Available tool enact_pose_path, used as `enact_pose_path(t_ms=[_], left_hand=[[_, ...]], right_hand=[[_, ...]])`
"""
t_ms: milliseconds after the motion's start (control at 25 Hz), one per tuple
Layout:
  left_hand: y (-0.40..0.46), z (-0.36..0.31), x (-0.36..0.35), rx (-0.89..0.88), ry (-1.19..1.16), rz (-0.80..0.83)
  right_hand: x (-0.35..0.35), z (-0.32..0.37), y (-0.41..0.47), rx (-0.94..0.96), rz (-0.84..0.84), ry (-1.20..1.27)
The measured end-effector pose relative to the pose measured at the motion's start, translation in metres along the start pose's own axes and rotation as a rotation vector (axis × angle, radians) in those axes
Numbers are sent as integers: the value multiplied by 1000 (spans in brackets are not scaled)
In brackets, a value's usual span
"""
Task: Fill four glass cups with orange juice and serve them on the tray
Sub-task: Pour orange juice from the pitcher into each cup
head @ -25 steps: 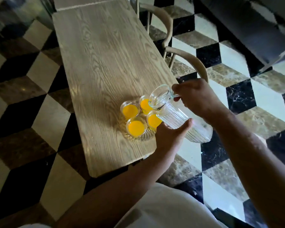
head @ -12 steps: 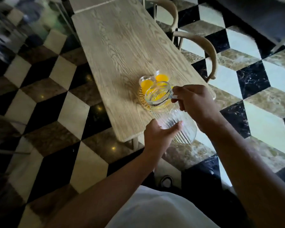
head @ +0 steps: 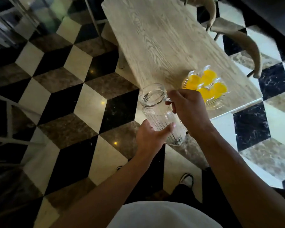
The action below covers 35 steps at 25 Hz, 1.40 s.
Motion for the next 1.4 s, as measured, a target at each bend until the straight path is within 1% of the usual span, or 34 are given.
enact_pose_path(t_ms=[120,240,400,520,600,680,800,1000,1160,1400], left_hand=[[39,16,66,-2,35,66],[72,24,117,-18,77,90],[118,26,151,-83,66,131],[154,12,156,-110,45,198],[172,-4,150,-136,1,272],[193,-22,139,-186,2,333],[242,-50,115,-240,61,362],[319,-104,58,-227,156,455],[366,-142,3,-213,229,609],[400,-181,-69,-220,288,819]], right_hand=[[-68,15,-4,-18,-59,80],[-120,29,-3,-27,-62,149],[-161,41,10,-20,-88,212],[-174,45,31,-40,-115,272],[-176,46,49,-54,-135,287],[-175,46,72,-65,-193,311],[-163,45,118,-92,-294,354],[-135,37,189,-138,-374,408],[-107,28,234,-161,-454,469],[-77,4,269,-137,-601,539]])
Point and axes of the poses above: each hand's wrist, its own y-axis towards the middle knuckle, its own x-axis out of the back of the hand, z = x × y, the point moved 5 cm from there along y, towards the middle knuckle, and after that the axes turned 3 degrees about -z, right-handed, at the moved point
